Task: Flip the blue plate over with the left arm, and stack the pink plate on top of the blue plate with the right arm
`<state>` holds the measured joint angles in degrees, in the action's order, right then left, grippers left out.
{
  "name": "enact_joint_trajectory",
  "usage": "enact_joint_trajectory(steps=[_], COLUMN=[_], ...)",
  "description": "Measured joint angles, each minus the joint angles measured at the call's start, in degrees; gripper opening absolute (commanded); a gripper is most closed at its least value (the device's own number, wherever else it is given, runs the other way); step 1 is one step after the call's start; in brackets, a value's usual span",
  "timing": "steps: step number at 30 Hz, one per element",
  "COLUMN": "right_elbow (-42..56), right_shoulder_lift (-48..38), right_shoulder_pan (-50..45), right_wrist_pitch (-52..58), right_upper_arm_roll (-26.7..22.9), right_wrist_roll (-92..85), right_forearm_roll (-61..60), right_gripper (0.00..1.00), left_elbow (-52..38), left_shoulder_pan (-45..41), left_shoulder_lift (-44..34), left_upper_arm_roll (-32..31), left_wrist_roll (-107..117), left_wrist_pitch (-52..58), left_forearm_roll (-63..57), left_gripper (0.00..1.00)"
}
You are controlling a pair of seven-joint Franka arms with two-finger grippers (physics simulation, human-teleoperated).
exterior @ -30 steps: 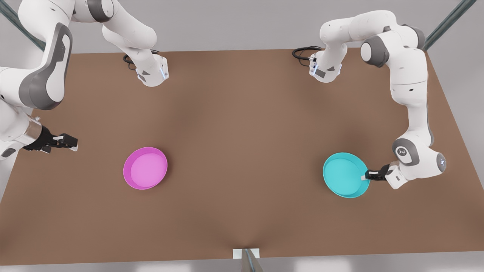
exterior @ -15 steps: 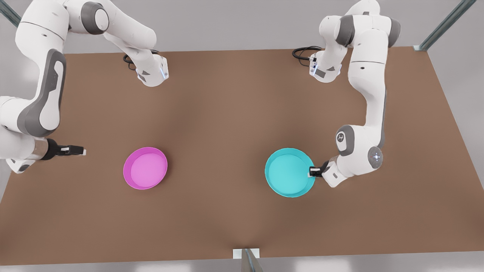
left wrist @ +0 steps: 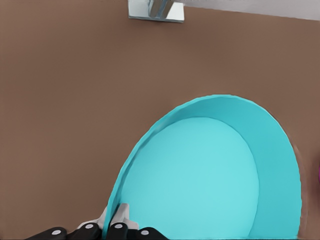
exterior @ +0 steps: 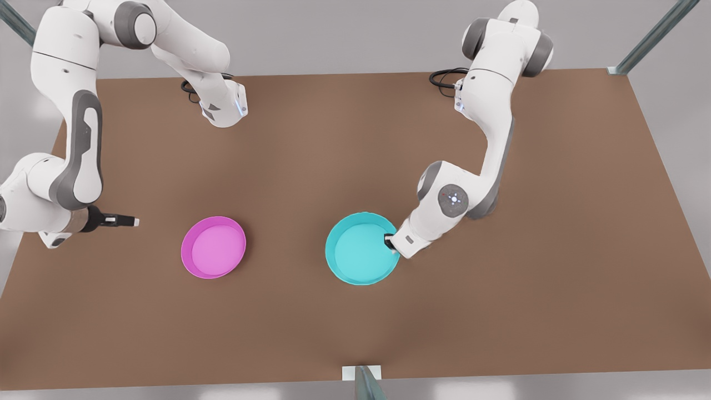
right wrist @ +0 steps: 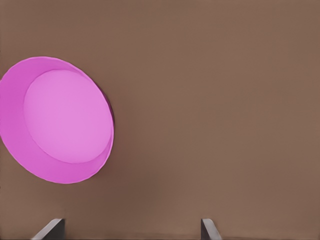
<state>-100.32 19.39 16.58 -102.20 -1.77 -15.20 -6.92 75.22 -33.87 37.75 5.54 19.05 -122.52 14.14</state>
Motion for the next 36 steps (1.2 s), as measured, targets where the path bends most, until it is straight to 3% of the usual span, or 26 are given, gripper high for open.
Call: enact_joint_trajectory(steps=[2, 4, 12, 20, 26, 30, 36], right_elbow=[-8.1, -9.6, -9.2, -8.5, -8.1, -8.1, -8.1], right_shoulder_lift=[0.4, 4.5, 9.5, 11.7, 13.6, 14.5, 14.5], right_shoulder_pan=[-0.2, -0.1, -0.2, -2.2, -4.6, -4.3, -3.5], right_wrist_pitch=[-12.4, -18.2, -18.3, -23.9, -25.0, -24.5, -23.5], right_upper_arm_roll=[0.3, 0.4, 2.7, 3.8, 3.8, 3.8, 4.8], right_wrist_roll=[-1.2, -8.6, -10.6, -4.1, -4.2, -5.0, -10.1], right_forearm_roll=[-2.3, -3.8, -8.2, -8.2, -8.1, -8.2, -11.9], right_gripper=[1.0, 1.0, 1.0, 1.0, 1.0, 1.0, 1.0], left_elbow=[-1.5, -2.1, -4.1, -4.2, -3.4, -2.6, -3.7], left_shoulder_pan=[-1.9, -2.8, -10.2, -18.5, -24.6, -26.8, -31.3], left_shoulder_lift=[0.8, 0.8, 1.4, 4.4, 13.7, 19.6, 23.8], left_upper_arm_roll=[0.0, 0.1, 0.2, 0.2, 0.1, 0.1, 0.2], left_wrist_roll=[3.1, 6.5, 20.9, 33.3, 41.3, 41.3, 47.5], left_wrist_pitch=[0.0, 0.1, 2.8, 17.5, 32.2, 40.6, 40.5], left_forearm_roll=[-7.5, -15.0, -47.2, -80.4, -101.4, -112.6, -119.9], left_gripper=[0.21, 0.21, 0.21, 0.21, 0.21, 0.21, 0.21])
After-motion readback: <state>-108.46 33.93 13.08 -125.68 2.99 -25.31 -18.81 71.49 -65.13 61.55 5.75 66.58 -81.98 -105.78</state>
